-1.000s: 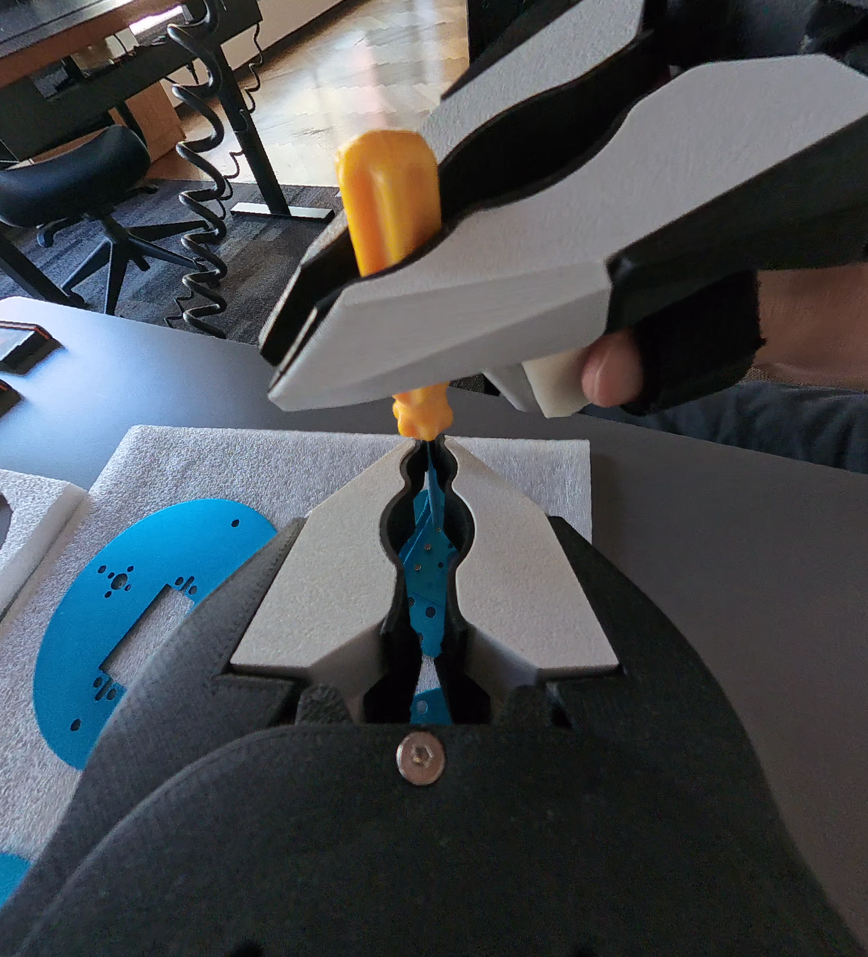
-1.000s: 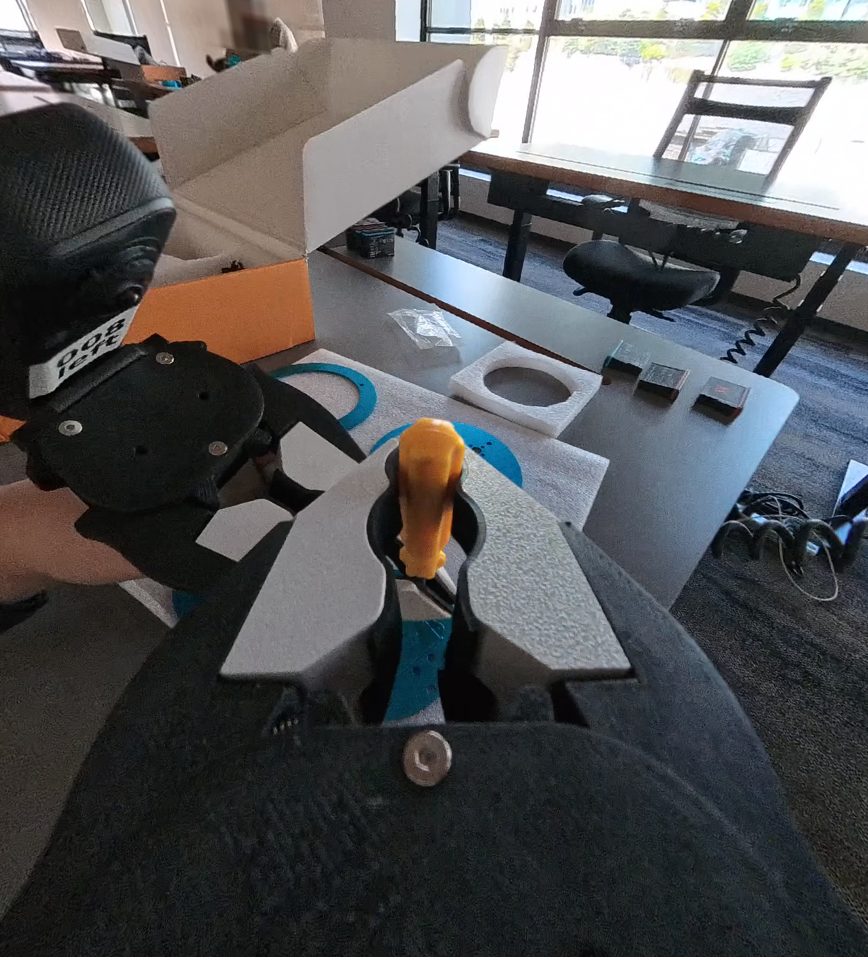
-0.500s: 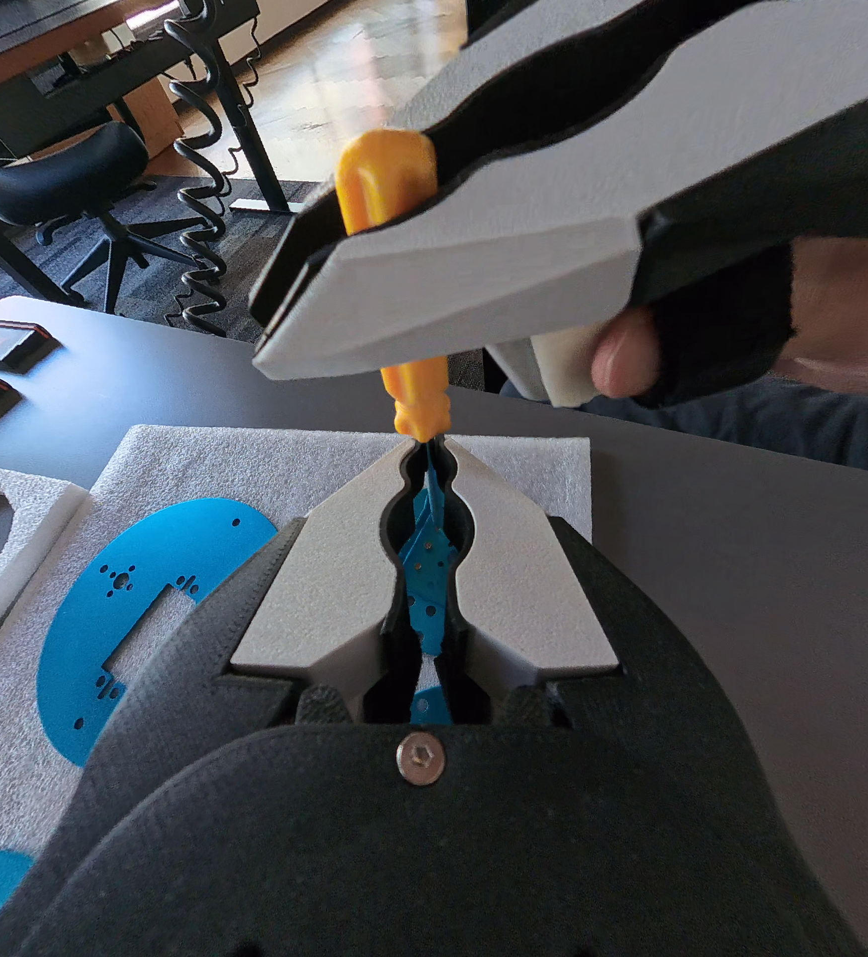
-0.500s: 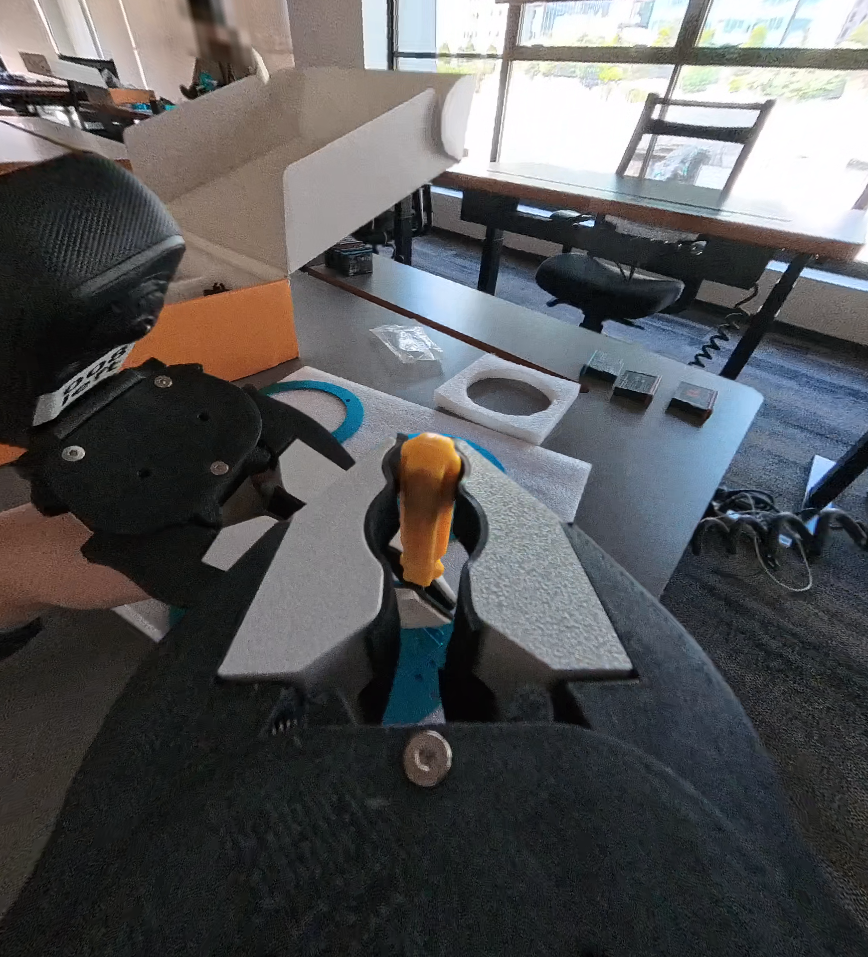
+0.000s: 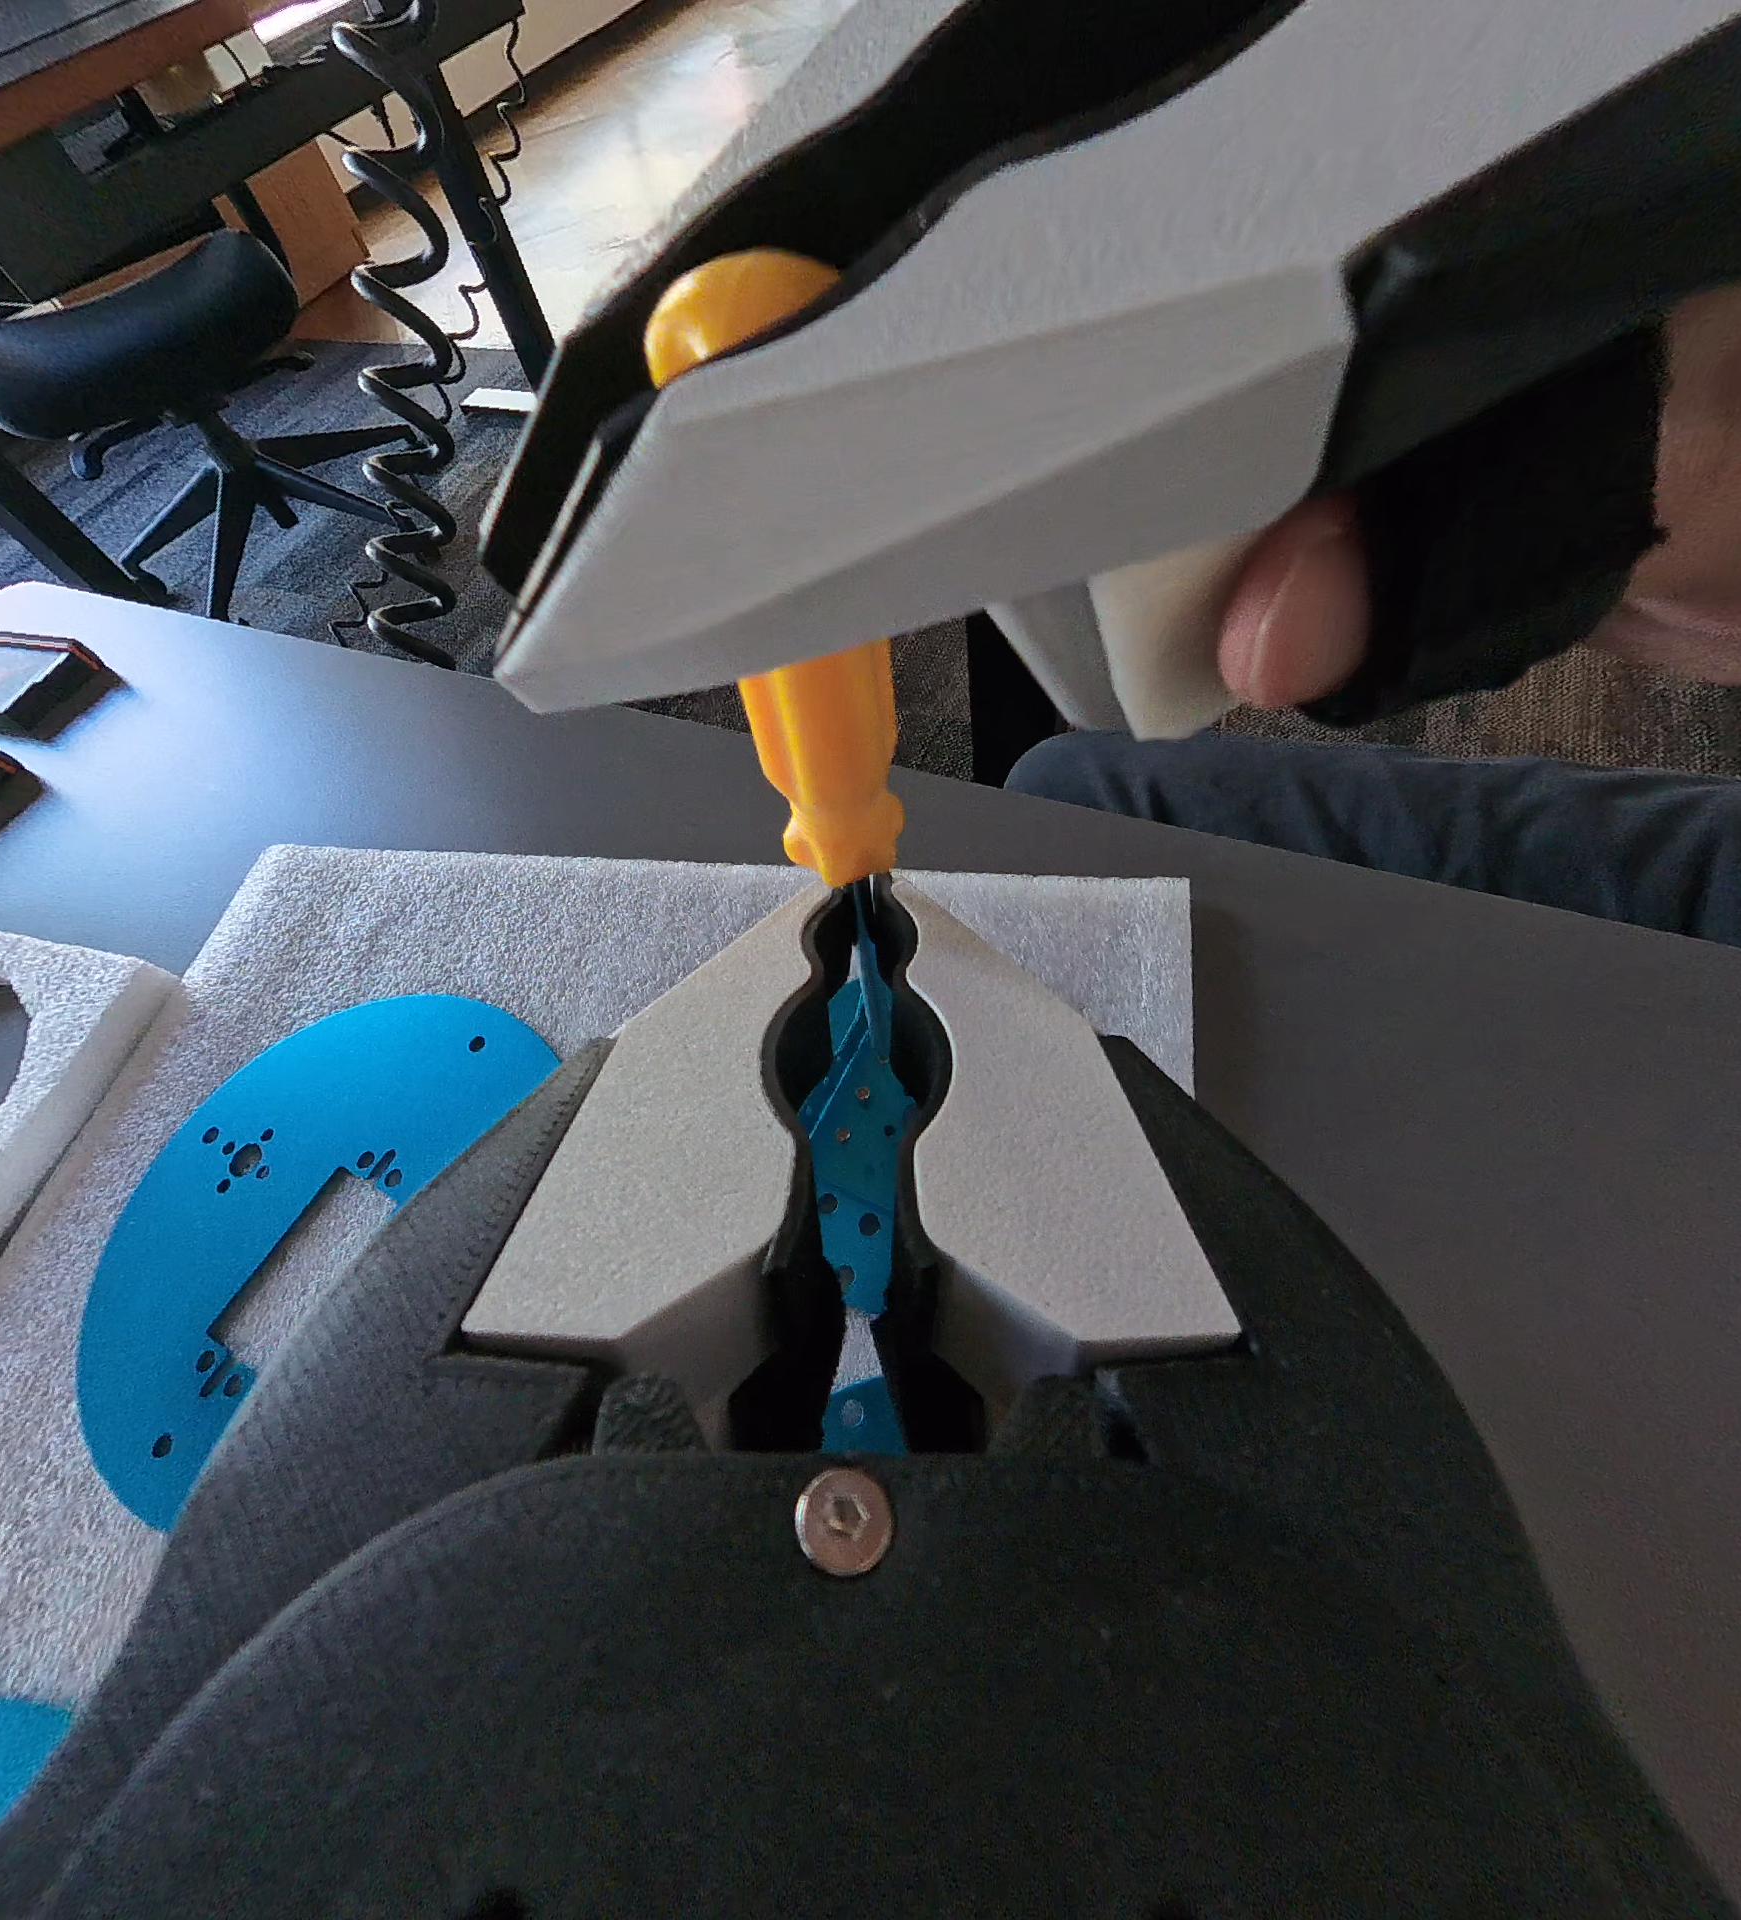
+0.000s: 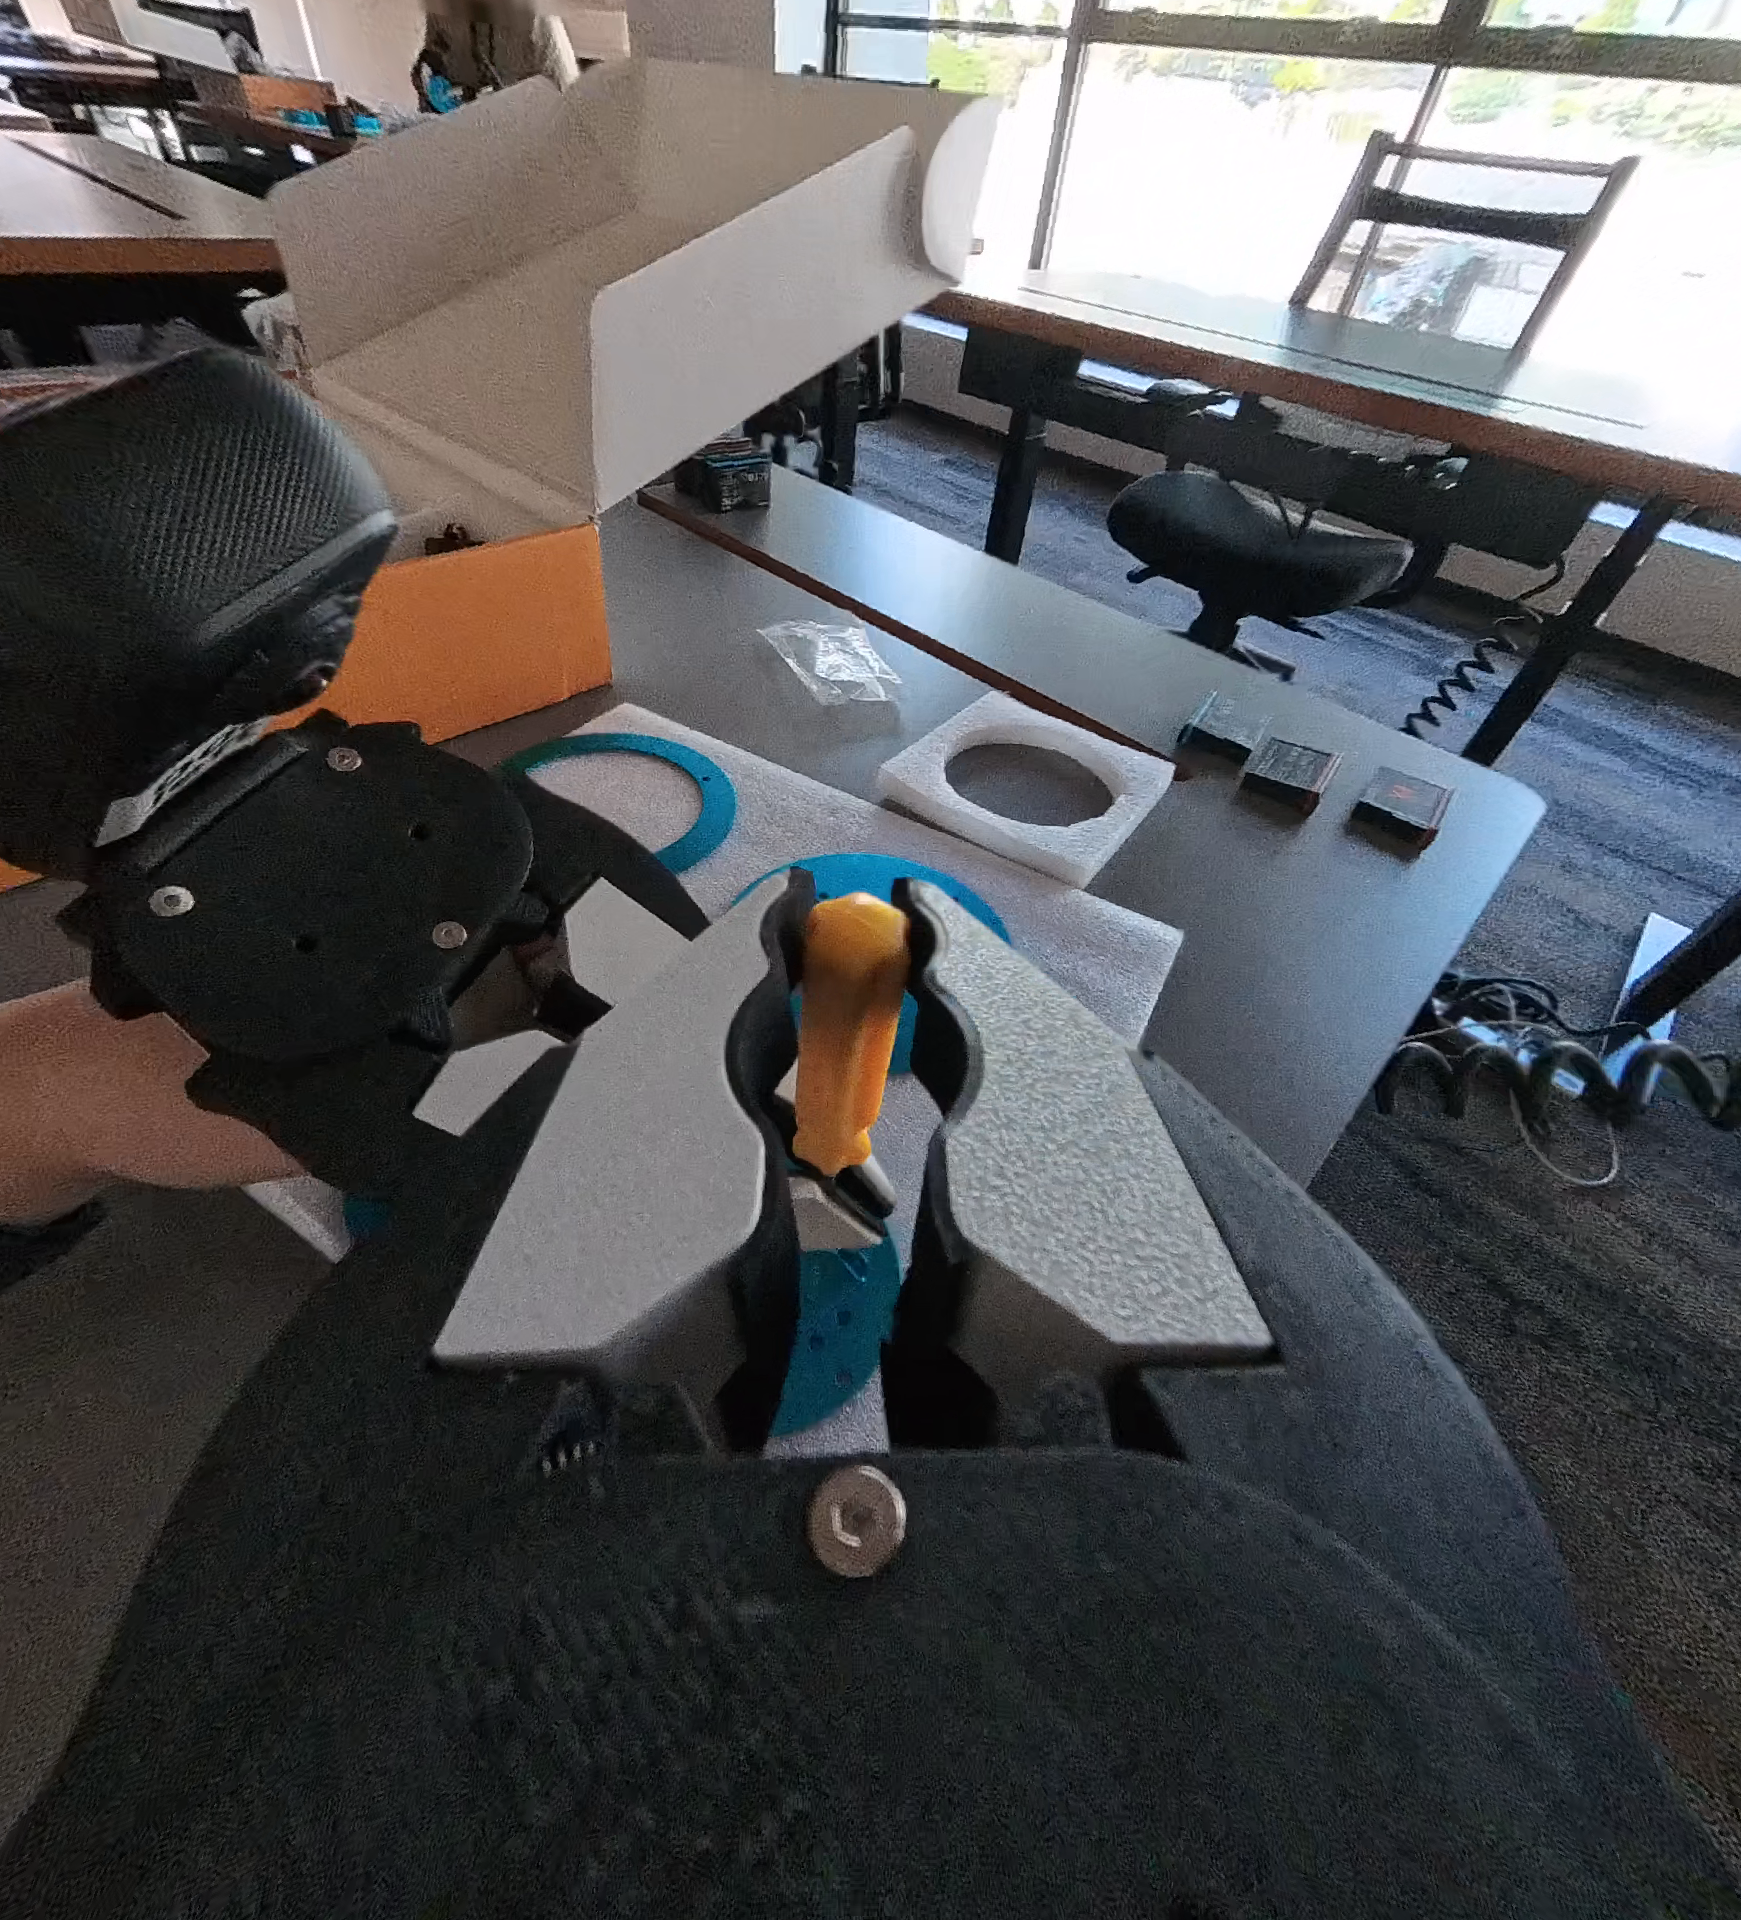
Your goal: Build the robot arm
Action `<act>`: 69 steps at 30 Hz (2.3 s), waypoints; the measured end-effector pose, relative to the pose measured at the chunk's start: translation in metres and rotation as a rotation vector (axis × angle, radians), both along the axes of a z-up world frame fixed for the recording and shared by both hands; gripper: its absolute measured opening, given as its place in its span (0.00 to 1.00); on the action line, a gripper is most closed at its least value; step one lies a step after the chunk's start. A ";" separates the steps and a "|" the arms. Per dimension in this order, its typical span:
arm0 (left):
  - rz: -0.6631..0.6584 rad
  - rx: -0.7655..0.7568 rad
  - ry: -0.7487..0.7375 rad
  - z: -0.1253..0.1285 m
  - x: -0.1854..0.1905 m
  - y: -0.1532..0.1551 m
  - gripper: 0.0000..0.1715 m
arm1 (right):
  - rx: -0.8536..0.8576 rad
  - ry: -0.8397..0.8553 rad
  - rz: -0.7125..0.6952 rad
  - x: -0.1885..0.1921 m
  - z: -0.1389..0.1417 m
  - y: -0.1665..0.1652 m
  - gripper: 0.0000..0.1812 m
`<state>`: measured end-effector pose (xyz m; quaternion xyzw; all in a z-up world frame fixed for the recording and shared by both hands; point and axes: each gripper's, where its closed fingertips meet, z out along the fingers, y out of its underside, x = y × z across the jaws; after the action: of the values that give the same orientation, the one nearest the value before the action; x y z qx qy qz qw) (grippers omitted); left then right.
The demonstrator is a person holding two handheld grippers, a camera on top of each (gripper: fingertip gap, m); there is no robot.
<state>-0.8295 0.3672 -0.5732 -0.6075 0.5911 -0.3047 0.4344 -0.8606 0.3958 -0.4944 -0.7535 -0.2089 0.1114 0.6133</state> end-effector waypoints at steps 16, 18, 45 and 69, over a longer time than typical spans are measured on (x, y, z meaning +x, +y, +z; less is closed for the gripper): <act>0.007 0.005 0.004 -0.002 0.000 0.002 0.01 | 0.003 0.006 0.016 0.000 0.001 -0.003 0.09; 0.006 0.008 0.004 -0.002 -0.001 0.001 0.01 | 0.005 -0.014 0.061 -0.005 0.001 -0.006 0.09; -0.005 -0.078 0.242 -0.045 -0.023 -0.006 0.31 | -0.015 0.067 0.317 -0.001 0.002 -0.008 0.09; 0.029 -0.167 -0.171 0.037 -0.038 0.006 0.19 | -0.085 0.156 0.503 -0.019 0.016 0.004 0.09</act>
<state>-0.8675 0.3733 -0.5361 -0.6220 0.5153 -0.3974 0.4355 -0.8792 0.3999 -0.4784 -0.6919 -0.3369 0.3268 0.5486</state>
